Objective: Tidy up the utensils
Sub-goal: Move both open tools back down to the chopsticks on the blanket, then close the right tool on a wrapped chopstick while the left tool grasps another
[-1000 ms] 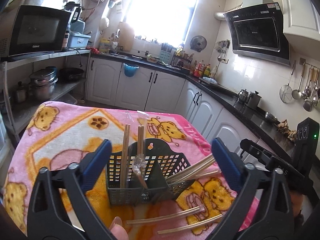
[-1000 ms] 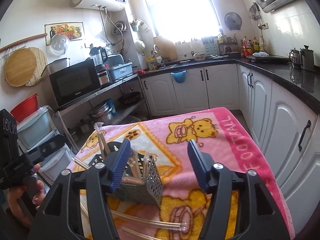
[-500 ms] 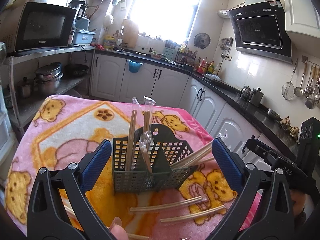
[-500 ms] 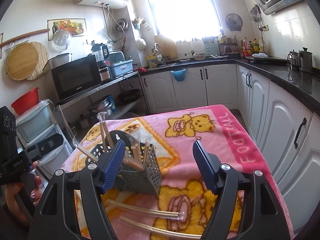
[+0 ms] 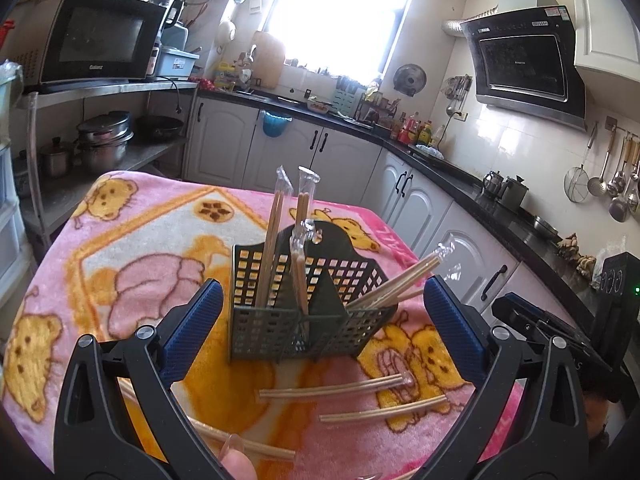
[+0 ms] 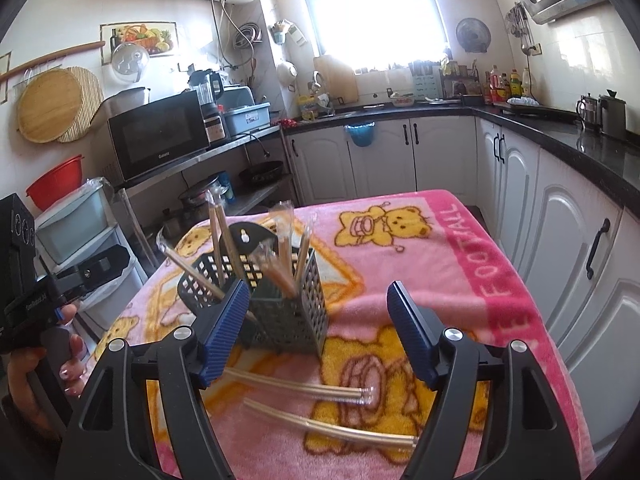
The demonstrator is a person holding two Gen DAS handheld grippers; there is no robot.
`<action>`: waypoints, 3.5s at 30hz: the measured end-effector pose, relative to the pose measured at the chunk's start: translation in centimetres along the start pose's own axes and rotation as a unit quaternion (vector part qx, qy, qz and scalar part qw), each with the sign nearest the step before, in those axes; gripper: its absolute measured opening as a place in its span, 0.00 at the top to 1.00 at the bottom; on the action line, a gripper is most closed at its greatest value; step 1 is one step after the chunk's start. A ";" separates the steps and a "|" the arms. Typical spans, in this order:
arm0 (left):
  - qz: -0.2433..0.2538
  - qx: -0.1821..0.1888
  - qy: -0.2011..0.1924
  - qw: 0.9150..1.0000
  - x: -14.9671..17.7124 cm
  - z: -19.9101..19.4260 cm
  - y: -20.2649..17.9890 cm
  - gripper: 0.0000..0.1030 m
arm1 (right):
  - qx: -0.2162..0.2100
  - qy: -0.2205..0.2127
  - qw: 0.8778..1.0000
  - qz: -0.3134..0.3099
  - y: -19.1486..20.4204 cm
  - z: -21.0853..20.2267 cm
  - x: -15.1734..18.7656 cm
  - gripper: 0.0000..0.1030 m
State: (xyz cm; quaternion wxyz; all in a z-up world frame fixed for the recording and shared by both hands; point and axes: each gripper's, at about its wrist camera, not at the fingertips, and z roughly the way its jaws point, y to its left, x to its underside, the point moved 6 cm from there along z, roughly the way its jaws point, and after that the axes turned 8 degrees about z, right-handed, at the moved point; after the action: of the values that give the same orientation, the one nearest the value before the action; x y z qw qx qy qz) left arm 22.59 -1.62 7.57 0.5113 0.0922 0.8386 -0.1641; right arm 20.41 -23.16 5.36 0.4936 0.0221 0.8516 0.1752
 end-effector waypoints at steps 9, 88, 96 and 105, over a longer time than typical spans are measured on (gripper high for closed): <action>-0.010 -0.001 0.008 1.000 1.6 -0.8 0.4 0.10 | -0.003 0.016 1.000 -0.005 0.4 -0.9 2.3 0.33; 0.010 -0.076 0.237 0.968 17.2 6.4 -0.5 0.42 | -0.009 0.172 0.985 0.021 -4.0 -0.7 18.6 0.93; -0.014 -0.109 0.236 0.965 16.9 6.7 0.8 0.62 | -0.017 0.169 0.985 0.031 -4.3 -0.7 18.5 0.93; -0.036 -0.100 0.220 0.970 17.1 5.2 3.0 0.96 | -0.021 0.169 0.985 0.037 -4.5 -0.6 18.3 0.93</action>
State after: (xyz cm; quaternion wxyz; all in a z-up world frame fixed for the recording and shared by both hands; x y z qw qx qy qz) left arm 20.02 -0.99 -10.39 0.3144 0.0446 0.9454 -0.0734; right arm 11.13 -23.66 -11.05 0.3364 0.0132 0.9174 0.2120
